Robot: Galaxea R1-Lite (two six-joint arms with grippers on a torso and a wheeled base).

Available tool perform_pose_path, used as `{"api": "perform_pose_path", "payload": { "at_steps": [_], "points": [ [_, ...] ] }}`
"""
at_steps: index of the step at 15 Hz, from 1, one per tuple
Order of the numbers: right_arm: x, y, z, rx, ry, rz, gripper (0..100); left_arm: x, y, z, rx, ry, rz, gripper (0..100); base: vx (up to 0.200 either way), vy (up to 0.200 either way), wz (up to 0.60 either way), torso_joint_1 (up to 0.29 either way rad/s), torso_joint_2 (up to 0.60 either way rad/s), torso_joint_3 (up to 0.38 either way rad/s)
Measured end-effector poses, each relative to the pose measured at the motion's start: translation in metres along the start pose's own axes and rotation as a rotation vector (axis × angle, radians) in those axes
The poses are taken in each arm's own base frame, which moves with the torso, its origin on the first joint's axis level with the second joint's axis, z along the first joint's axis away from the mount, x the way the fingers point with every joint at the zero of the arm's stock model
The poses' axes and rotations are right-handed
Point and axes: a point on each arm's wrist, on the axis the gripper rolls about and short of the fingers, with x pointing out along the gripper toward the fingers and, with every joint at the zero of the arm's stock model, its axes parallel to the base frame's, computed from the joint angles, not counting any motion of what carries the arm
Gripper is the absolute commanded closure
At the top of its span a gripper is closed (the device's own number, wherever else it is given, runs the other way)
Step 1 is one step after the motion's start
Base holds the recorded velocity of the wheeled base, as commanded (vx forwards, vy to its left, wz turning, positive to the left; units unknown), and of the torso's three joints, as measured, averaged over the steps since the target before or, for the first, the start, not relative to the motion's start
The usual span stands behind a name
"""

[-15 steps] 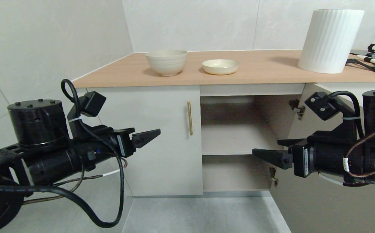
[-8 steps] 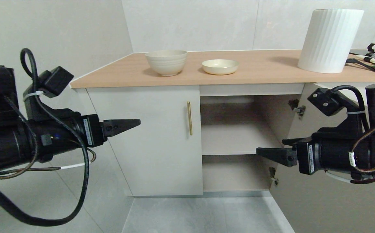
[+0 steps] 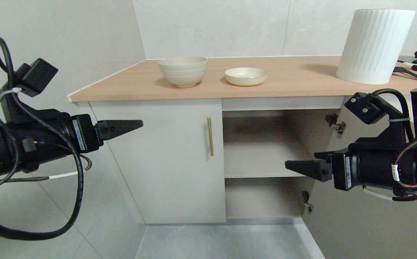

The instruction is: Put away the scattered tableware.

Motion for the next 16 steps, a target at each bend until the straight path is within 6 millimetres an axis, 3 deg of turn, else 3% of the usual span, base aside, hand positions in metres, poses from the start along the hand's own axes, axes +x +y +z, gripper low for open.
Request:
{"api": "perform_pose_path", "payload": {
  "at_steps": [5, 16],
  "points": [
    [0.0, 0.001, -0.001, -0.003, 0.001, 0.004, 0, -0.003, 0.001, 0.002, 0.0, -0.015, 0.006, 0, 0.2, 0.0, 0.0, 0.002, 0.0, 0.005],
    [-0.004, 0.001, -0.008, -0.014, -0.003, 0.013, 0, -0.012, -0.003, 0.006, -0.023, -0.045, -0.01, 0, 0.0, 0.0, 0.0, 0.0, -0.01, -0.015]
  ]
}}
